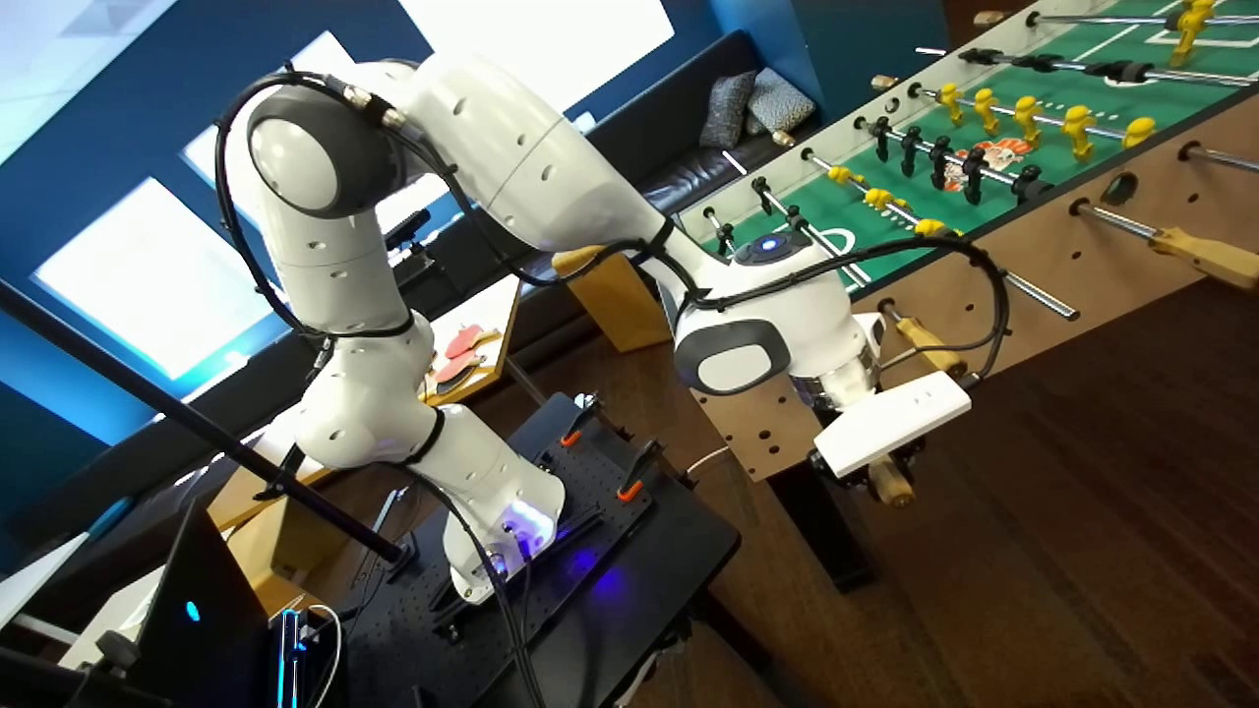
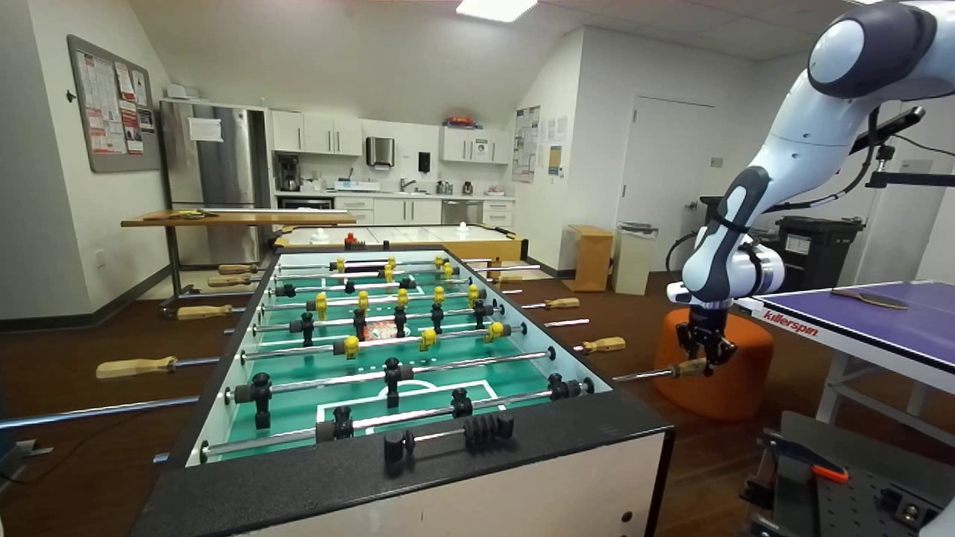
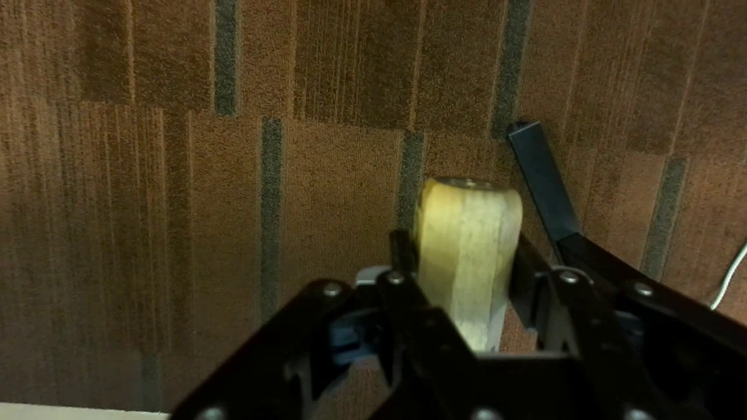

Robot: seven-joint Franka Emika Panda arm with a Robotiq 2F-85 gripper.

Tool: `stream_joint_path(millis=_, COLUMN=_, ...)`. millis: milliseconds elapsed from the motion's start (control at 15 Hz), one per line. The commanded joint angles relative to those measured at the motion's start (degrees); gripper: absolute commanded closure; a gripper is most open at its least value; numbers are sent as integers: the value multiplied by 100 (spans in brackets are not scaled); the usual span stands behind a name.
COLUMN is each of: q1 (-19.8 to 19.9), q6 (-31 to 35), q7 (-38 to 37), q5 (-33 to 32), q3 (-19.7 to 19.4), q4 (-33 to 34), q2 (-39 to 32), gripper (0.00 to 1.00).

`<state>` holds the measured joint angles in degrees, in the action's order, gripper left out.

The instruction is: Push the first rod to the left

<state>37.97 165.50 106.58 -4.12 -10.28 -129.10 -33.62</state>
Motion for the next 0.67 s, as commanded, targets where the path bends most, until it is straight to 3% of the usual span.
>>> stream_joint_path(millis=0, q1=-112, q6=162, q7=-90, q5=-278, q3=49, q4=-245, q2=293, gripper=83)
stream_joint_path(millis=333, q1=-561, q6=58, q7=-629, q5=-537, q3=77, q4=-331, q2=451, gripper=83)
stream_joint_path(millis=600, q1=-1150, q6=2, q7=-1247, q5=-709, q3=64, q4=-385, q2=529, gripper=83)
